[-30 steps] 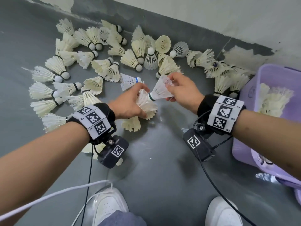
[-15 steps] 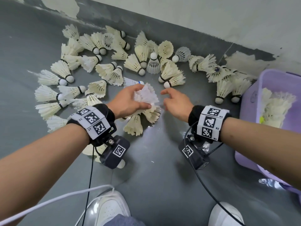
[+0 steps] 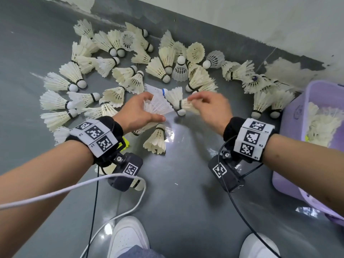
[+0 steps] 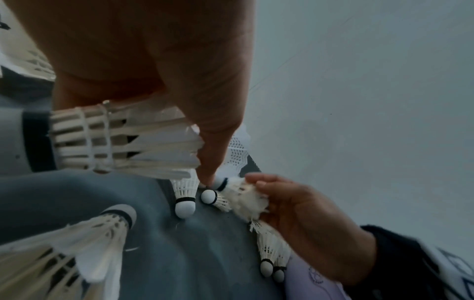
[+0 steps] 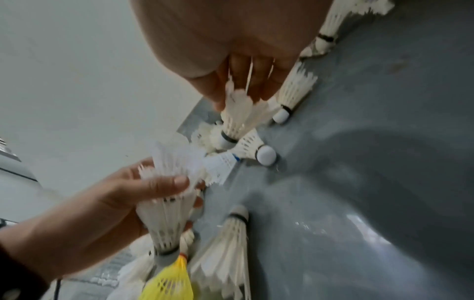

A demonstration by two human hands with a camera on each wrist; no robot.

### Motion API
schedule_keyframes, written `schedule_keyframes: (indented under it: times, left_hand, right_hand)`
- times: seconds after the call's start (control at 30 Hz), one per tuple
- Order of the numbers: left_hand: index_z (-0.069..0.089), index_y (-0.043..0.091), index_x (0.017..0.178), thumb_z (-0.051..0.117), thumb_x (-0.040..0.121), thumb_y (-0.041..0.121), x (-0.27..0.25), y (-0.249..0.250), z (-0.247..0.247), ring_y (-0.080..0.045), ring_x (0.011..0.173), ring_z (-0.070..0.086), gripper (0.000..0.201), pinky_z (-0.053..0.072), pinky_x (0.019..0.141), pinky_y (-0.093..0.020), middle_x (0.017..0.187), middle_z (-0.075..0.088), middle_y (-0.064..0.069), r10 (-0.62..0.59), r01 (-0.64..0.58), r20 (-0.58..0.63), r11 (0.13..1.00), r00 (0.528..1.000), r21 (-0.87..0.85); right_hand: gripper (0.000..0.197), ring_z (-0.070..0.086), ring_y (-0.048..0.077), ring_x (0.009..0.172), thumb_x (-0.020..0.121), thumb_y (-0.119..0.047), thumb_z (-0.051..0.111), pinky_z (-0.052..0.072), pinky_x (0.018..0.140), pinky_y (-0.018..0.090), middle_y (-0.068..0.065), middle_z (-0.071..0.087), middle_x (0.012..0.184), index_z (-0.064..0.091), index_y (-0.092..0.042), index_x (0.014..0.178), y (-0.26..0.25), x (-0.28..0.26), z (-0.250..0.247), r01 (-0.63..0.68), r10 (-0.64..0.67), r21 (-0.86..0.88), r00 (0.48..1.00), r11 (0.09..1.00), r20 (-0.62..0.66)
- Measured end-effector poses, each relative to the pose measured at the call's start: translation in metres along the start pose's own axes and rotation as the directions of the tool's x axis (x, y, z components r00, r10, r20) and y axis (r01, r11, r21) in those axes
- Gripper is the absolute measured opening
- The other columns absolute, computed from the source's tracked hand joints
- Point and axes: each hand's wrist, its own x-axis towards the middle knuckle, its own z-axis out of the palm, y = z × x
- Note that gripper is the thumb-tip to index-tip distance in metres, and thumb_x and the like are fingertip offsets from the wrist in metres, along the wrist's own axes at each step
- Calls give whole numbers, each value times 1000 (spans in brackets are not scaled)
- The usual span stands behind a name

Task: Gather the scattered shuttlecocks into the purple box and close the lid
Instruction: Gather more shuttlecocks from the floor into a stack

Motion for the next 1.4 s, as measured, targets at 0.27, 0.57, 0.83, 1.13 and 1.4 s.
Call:
schedule_keyframes:
  times: [0.27, 0.57, 0.83, 1.13, 1.4]
  left_hand:
    - [43, 19, 133, 86, 67, 25, 4, 19, 22, -15, 99, 61, 78, 47, 82, -23, 117, 59, 0, 81, -84, 93, 996, 992, 23]
    - [43, 20, 137, 71, 85, 21, 6, 26, 26, -7, 104, 60, 59, 45, 84, -6, 121, 63, 0, 230, -218, 209, 973, 950, -81]
    - [49, 33, 123, 71, 83, 33, 8, 5, -17, 2, 96, 60, 46, 45, 93, -21, 105, 63, 17, 175, -182, -71, 975, 982, -126]
    - [43, 26, 140, 73, 81, 37, 1, -18, -33, -8, 110, 58, 67, 43, 100, -23, 122, 63, 8, 126, -141, -129, 983, 984, -116]
    - [49, 25, 132, 72, 83, 32, -1, -7, -22, -10, 106, 60, 55, 44, 98, -26, 116, 64, 7, 146, -147, -27, 986, 989, -82]
  right_hand:
    - [25, 58, -1, 75, 94, -3, 51, 39, 55, 1, -10, 61, 91, 49, -23, 109, -17, -1, -16, 154, -160, 87, 985, 984, 68]
    - [43, 55, 8, 94, 97, -15, 49, 40, 83, 17, -10, 57, 104, 35, -19, 138, -25, -8, -3, 241, -222, -46, 940, 969, 259]
    - [25, 50, 18, 103, 83, -3, 52, 43, 96, 33, 1, 49, 109, 64, -20, 97, -10, -15, 33, 361, -295, -223, 914, 905, 279]
    - [61, 14, 26, 140, 79, -3, 48, 22, 116, 41, -3, 16, 157, 58, -39, 126, -5, -22, 66, 542, -27, -485, 686, 687, 727]
    - [61, 43, 25, 130, 79, -1, 57, 33, 108, 31, 5, 38, 147, 47, -13, 138, -1, 2, 23, 303, -109, -503, 919, 809, 378]
